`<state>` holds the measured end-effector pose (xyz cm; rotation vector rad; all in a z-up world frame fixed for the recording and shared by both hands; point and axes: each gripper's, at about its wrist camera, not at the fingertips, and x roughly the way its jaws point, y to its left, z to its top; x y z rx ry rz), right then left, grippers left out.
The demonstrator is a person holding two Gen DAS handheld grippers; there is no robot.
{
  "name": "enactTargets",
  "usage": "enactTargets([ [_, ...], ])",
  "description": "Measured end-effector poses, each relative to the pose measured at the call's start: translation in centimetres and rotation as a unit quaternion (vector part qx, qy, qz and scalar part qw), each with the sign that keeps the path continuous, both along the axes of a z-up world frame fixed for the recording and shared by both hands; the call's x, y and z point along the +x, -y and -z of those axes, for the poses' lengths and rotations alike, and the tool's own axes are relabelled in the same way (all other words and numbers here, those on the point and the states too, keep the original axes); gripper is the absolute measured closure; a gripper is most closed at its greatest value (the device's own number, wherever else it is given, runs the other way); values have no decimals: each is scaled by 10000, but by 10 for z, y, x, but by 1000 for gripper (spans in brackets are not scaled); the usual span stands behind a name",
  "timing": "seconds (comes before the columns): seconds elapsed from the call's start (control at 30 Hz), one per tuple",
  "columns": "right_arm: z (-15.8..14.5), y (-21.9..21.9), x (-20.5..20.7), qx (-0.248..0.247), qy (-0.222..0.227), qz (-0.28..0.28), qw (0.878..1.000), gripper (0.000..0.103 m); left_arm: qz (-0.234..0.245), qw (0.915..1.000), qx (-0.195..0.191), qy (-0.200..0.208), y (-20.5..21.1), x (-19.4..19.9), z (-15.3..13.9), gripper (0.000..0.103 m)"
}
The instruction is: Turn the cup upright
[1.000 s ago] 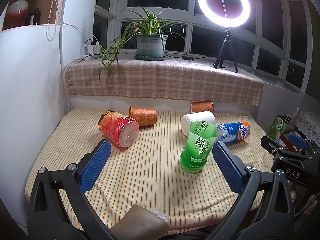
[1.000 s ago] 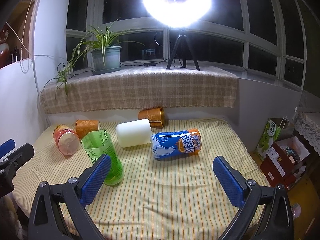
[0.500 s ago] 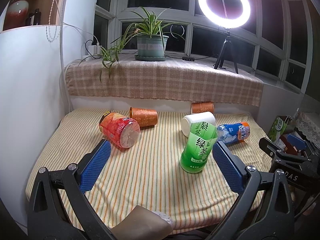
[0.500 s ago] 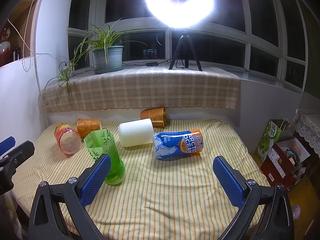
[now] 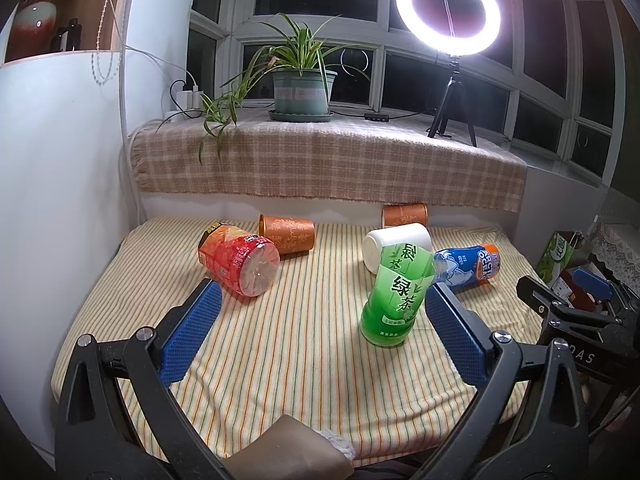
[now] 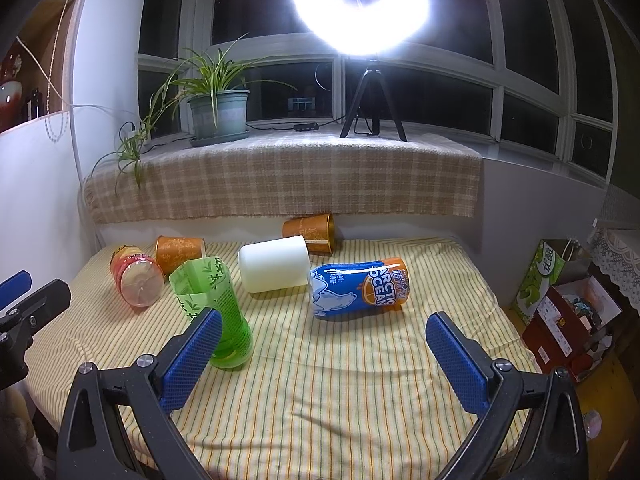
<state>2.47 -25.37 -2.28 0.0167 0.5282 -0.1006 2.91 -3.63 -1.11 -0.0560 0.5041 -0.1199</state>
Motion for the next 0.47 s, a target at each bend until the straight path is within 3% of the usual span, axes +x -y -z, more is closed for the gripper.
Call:
enactTargets([
  [0.47,4,0,1,-3,-49,-51,10000,0,-22,10000,30,43,-4,0,0,0],
])
